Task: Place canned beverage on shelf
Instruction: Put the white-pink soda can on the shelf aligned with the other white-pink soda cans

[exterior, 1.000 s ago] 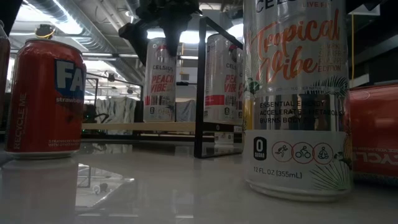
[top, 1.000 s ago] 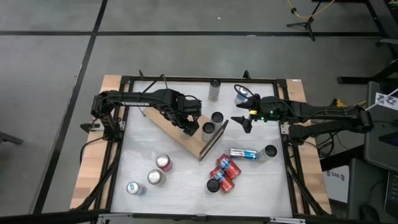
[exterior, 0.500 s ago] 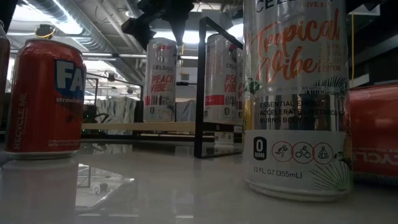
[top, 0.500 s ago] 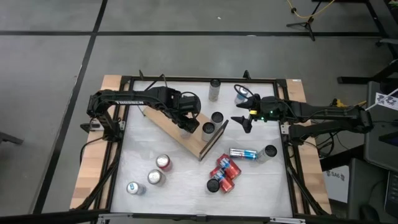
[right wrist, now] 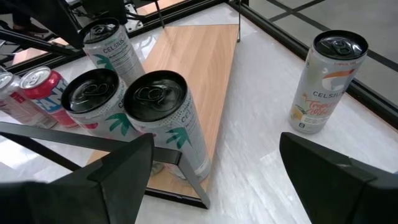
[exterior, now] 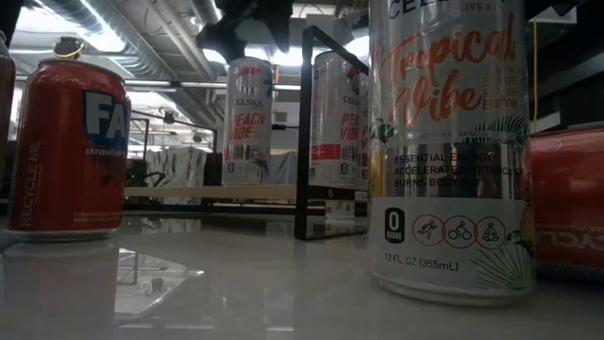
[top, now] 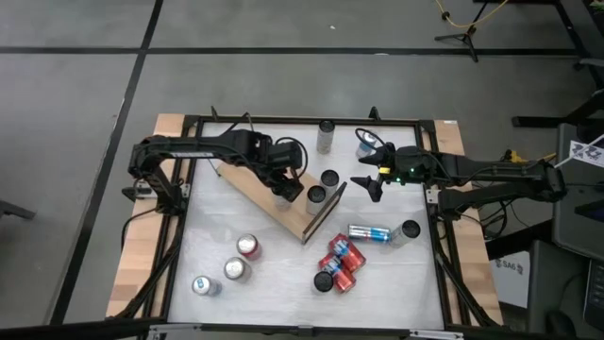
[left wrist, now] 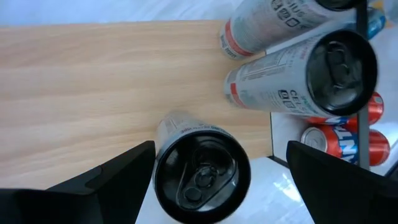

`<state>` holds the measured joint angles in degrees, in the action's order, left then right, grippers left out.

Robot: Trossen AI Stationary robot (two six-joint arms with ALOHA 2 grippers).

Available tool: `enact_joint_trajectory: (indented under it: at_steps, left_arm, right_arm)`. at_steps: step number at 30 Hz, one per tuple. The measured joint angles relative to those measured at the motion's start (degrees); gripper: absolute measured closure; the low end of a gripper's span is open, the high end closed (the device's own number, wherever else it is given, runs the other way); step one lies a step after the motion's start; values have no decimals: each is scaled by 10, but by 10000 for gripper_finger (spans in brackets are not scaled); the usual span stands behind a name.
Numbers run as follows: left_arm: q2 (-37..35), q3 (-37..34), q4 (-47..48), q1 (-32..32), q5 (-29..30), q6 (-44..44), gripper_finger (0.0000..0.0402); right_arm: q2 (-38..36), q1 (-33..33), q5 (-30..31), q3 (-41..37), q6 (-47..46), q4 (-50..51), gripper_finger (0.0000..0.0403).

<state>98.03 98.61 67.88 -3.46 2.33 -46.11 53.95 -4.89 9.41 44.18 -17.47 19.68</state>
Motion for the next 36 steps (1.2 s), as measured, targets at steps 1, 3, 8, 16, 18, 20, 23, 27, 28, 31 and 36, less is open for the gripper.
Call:
enact_joint_trajectory:
  at_steps: [1, 3, 8, 16, 18, 20, 23, 27, 28, 31, 36]
  left_arm:
    - [-2, 0, 0, 0, 0, 2, 46]
    - [-7, 0, 1, 0, 1, 8, 46]
    - [-18, 0, -11, 0, 5, 32, 46]
    - [-45, 0, -5, 0, -9, 57, 46]
    - [-53, 0, -6, 0, -23, 81, 46]
    - [-58, 0, -8, 4, -25, 92, 46]
    - [-60, 0, -7, 9, -25, 93, 46]
    - [-59, 0, 8, 19, -15, 122, 46]
    - [-57, 0, 13, 22, -11, 133, 46]
    - [-56, -7, 23, 31, -3, 157, 46]
    - [-56, -22, 21, 42, -1, 204, 46]
  right_arm:
    - [0, 0, 0, 0, 0, 0, 61]
    - [0, 0, 0, 0, 0, 0, 61]
    - [0, 0, 0, 0, 0, 0, 61]
    - [0, 0, 0, 0, 0, -2, 61]
    - [0, 0, 0, 0, 0, -2, 61]
    - [0, 0, 0, 0, 0, -2, 61]
    - [0, 0, 0, 0, 0, -2, 61]
    - [0, 0, 0, 0, 0, -6, 61]
    - [0, 0, 0, 0, 0, -7, 61]
    - [0, 0, 0, 0, 0, -8, 61]
    - [0, 0, 0, 0, 0, -8, 61]
